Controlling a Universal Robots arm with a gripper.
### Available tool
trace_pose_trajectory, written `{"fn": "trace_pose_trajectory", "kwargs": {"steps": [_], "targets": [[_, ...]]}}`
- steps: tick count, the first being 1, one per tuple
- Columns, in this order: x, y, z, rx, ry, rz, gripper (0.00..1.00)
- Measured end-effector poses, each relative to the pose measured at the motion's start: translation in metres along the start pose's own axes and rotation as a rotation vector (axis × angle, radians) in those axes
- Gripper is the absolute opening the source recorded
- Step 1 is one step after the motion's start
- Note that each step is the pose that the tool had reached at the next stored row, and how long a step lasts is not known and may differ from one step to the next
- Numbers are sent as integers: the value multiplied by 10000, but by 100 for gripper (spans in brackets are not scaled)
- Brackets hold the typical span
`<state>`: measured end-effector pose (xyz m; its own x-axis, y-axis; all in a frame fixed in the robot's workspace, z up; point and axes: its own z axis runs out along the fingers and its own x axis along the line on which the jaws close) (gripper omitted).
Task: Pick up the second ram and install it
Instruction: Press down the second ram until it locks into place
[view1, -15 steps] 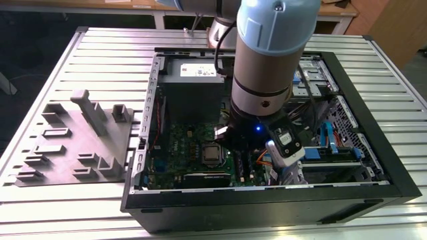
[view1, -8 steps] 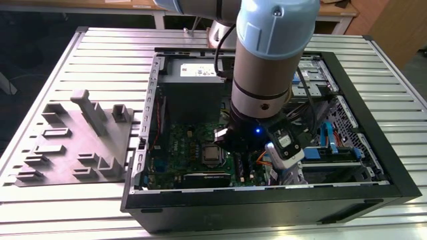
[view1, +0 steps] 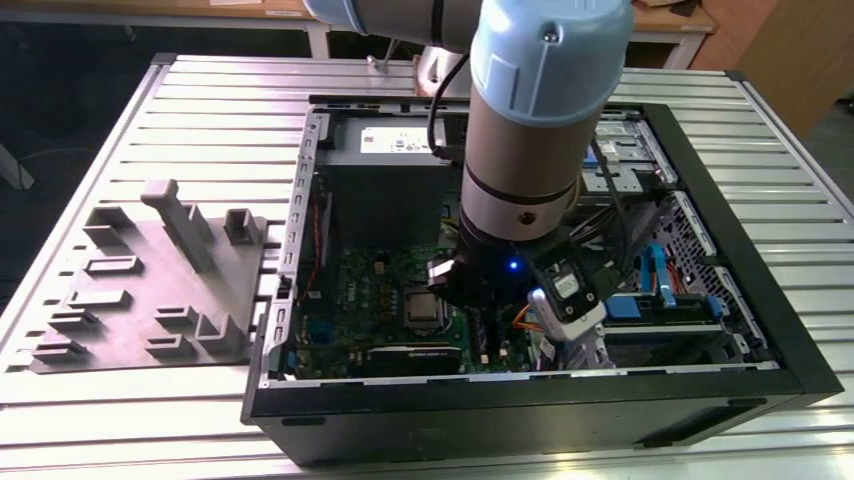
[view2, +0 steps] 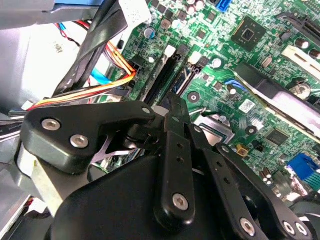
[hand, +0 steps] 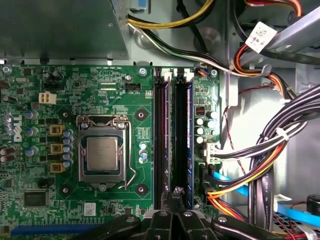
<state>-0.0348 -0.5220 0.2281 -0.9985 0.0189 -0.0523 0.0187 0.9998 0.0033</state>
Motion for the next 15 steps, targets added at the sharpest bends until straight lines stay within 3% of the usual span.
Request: {"fn": "trace_pose_trajectory", "kwargs": {"steps": [15], "targets": [[8,-2,100,18,2,0,10]]}}
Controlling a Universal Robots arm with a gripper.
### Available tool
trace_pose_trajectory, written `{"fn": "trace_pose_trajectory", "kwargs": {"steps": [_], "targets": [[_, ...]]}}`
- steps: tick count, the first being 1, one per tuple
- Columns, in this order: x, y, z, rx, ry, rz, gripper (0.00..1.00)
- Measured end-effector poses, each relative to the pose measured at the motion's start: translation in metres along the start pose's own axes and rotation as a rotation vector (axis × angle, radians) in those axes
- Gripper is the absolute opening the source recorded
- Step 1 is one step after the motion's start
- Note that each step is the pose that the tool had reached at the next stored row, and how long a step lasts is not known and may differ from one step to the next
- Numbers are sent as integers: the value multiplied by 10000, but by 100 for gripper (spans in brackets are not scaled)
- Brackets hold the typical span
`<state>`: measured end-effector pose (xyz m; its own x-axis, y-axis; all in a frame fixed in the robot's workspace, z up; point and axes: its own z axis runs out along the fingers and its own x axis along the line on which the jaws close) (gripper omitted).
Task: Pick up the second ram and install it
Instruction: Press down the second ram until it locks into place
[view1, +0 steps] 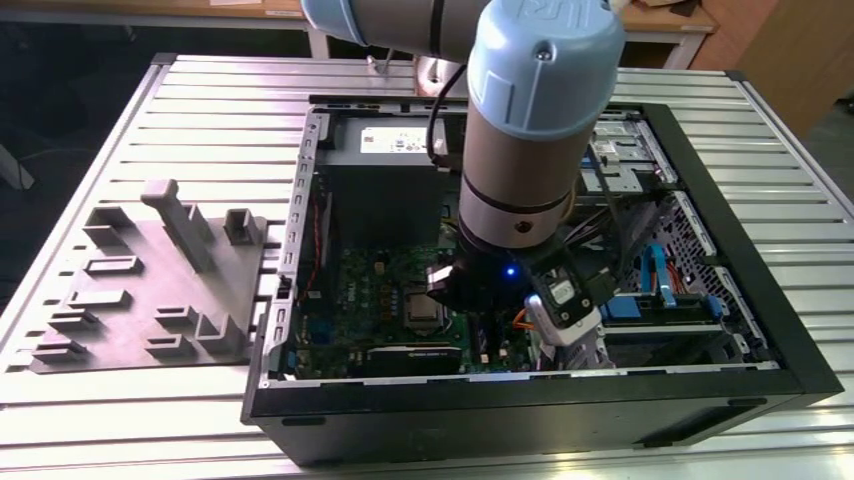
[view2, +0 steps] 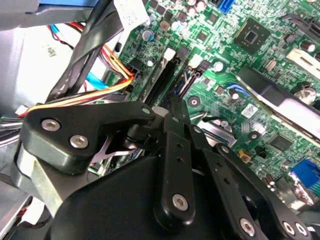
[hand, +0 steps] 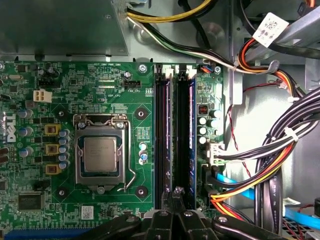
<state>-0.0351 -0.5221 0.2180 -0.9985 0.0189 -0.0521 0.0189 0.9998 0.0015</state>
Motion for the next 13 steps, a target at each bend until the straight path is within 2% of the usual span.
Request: {"fn": "trace_pose_trajectory", "kwargs": {"steps": [8,10,13], "targets": [[0,1,4,-11,-3,0,10],[-3,4,-32,-29,-8,1,10],[-7,1,-135,-11,-3,1,10]]}}
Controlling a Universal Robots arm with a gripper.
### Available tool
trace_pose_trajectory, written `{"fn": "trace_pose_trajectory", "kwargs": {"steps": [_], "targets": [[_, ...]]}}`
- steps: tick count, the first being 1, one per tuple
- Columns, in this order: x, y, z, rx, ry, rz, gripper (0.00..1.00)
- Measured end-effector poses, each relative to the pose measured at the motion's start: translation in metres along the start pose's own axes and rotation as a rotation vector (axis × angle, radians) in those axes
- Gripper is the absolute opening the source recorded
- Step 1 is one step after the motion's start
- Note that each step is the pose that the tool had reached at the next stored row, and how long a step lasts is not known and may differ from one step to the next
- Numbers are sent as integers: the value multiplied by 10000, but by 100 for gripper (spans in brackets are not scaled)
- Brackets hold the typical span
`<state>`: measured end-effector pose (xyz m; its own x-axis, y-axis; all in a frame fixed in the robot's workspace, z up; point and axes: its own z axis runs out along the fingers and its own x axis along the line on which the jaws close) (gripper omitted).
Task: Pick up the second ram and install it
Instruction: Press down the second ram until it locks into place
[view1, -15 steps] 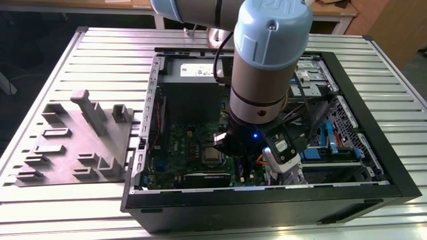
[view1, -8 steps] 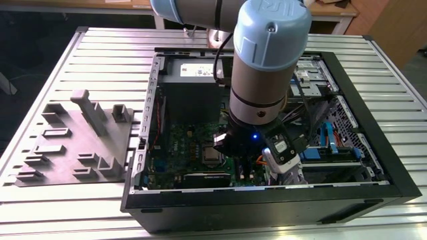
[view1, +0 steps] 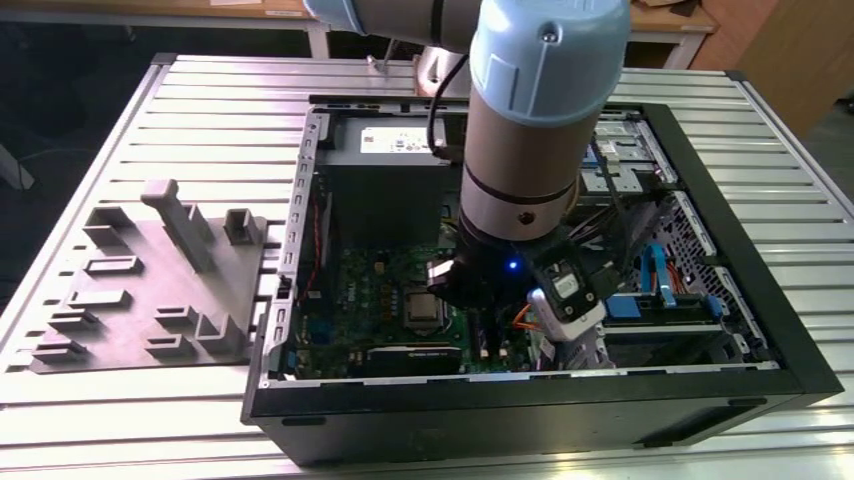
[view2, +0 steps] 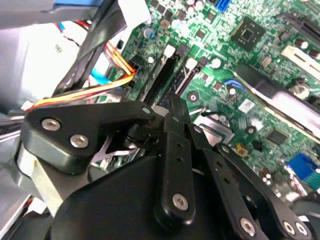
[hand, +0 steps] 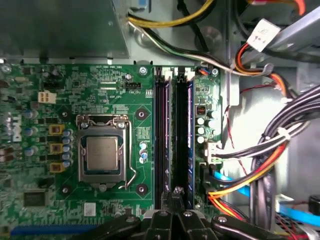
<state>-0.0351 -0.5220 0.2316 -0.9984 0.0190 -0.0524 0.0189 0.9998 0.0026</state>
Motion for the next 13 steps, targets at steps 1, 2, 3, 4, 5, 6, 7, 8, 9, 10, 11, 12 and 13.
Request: {"fn": "trace_pose_trajectory", "kwargs": {"steps": [1,2,3,4,5,6,7,8,9,10,11,12,13], "targets": [[-2,0,-39,2,0,0,10],[-4,0,-77,5,2,-1,10],[-6,0,-109,3,1,-1,10],[-7,0,-139,4,1,-1,10],[-8,0,-162,5,1,-1,10],[-9,0,-171,5,1,-1,10],[-9,0,-171,2,0,-1,10],[-9,0,-171,1,0,-1,10],[-9,0,-172,2,0,-1,10],[-9,1,-173,4,1,-1,10],[-9,10,-173,4,1,-1,10],[-8,25,-174,5,2,0,10],[-7,46,-172,3,1,0,10]]}}
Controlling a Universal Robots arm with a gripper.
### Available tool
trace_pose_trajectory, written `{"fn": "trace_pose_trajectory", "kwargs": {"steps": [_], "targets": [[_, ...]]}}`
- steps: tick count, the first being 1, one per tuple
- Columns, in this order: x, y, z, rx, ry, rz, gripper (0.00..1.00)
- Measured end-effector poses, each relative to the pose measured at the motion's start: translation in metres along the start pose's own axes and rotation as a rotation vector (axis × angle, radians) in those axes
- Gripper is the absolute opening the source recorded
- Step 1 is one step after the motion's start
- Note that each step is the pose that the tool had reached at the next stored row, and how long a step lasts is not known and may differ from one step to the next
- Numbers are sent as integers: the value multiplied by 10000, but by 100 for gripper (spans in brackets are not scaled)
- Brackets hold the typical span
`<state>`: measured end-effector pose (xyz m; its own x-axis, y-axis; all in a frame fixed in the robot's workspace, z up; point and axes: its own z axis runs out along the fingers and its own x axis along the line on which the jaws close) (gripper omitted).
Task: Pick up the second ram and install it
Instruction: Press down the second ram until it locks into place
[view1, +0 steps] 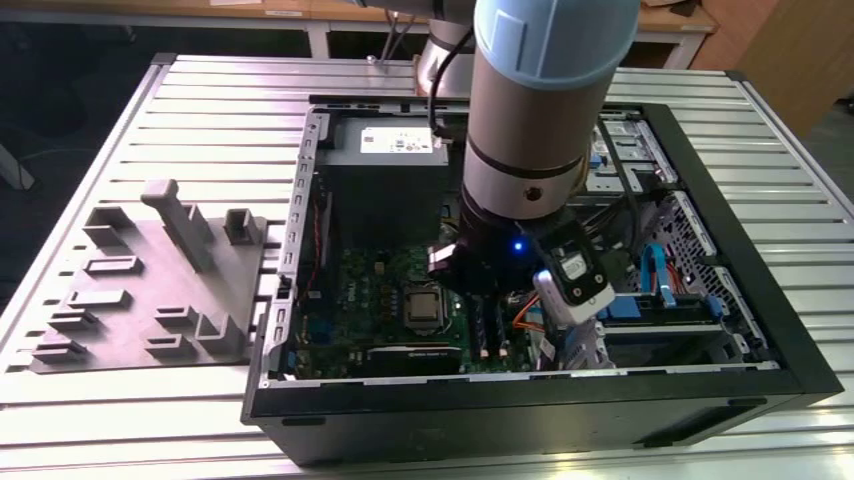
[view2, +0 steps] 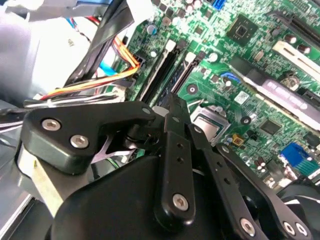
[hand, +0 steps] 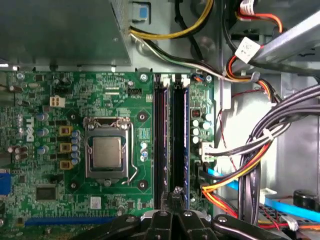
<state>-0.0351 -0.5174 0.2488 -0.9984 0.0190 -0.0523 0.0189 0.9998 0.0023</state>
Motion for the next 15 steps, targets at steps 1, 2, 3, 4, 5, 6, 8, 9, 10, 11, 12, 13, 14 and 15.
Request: {"fn": "trace_pose_trajectory", "kwargs": {"steps": [1,2,3,4,5,6,8,9,10,11,12,13,14,15], "targets": [[1,26,1,0,0,0,10],[1,57,1,0,0,0,10],[2,89,2,0,0,0,10],[3,121,3,0,0,0,10],[4,156,4,0,0,0,10],[4,191,4,0,0,0,10],[6,254,5,0,0,0,10],[6,280,6,-2,0,-1,10],[7,302,6,-1,0,0,10],[7,311,6,-1,0,0,10],[7,313,1,1,0,-1,10],[6,313,-10,2,1,-2,10],[5,314,-26,0,0,-1,10],[5,315,-35,0,0,-1,10]]}}
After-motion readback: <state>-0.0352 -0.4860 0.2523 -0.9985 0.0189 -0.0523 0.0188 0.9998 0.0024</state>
